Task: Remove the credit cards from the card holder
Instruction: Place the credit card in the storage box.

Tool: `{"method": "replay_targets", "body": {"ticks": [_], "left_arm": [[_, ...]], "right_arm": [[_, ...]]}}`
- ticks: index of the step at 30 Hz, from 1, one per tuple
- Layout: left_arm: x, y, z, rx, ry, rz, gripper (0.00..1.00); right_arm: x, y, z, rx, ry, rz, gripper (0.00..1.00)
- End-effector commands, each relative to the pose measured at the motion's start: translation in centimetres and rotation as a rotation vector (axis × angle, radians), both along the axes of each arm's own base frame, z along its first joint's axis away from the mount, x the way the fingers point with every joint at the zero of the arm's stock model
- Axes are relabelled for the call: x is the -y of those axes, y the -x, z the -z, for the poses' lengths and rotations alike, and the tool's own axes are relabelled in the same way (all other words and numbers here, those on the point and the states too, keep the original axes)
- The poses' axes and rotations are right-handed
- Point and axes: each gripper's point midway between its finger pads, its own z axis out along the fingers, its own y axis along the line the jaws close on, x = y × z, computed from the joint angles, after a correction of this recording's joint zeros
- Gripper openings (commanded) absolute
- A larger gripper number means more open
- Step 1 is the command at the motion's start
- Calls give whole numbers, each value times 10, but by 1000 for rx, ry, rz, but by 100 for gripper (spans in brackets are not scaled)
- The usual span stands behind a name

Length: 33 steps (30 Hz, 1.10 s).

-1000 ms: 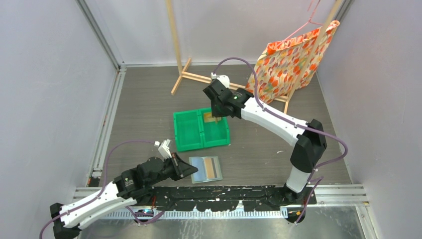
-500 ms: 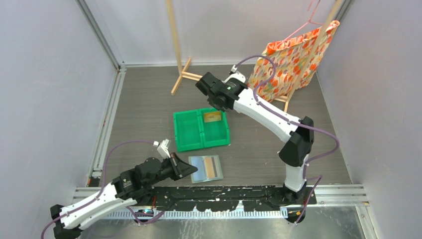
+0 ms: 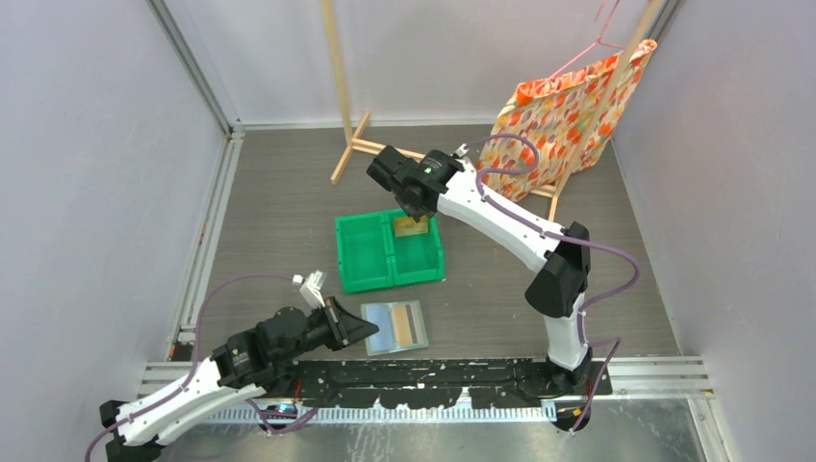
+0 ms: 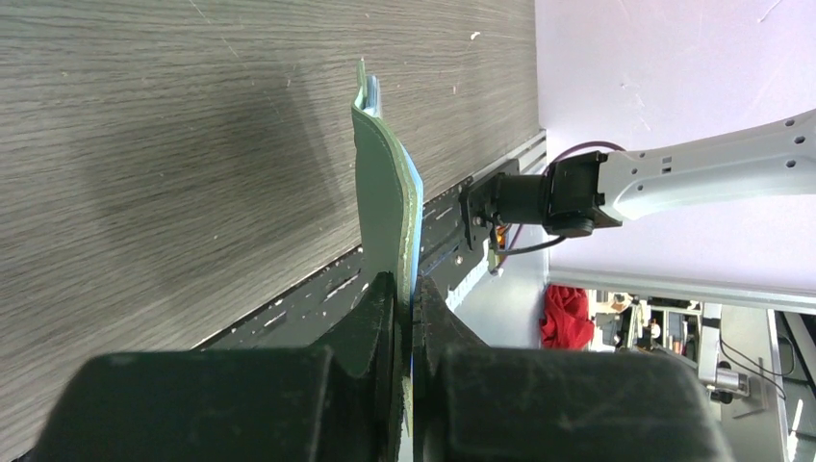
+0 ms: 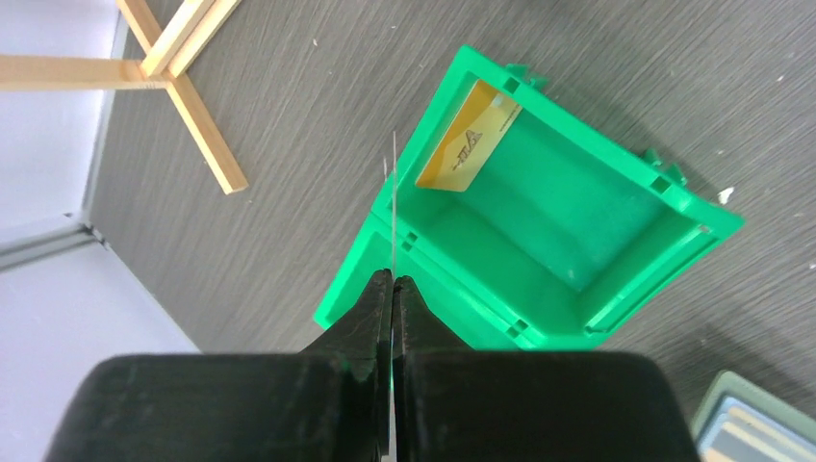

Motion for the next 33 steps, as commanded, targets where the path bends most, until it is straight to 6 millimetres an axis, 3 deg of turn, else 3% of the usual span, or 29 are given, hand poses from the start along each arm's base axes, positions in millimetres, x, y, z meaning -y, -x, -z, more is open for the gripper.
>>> {"method": "replay_targets", "body": {"ticks": [1,8,20,27,33], "left_arm": [[-3,-3,-22,28,53,-21,1],[-8,-1,-22,28,60,-33,1],[-9,0,-21,29,57,-24,1],[-8,0,-21,29,60,-26,1],[-9,0,-22,27,60,-25,1]], "right_arm": [[-4,-6,6,-4,-111,138,1],[-7,-7,20,-29,-142,206,1],[7,-6,61,-108,-112,276,1],[4,-7,89,-174,-113,290,1],[3,-11,100,-191,-101,302,1]]}}
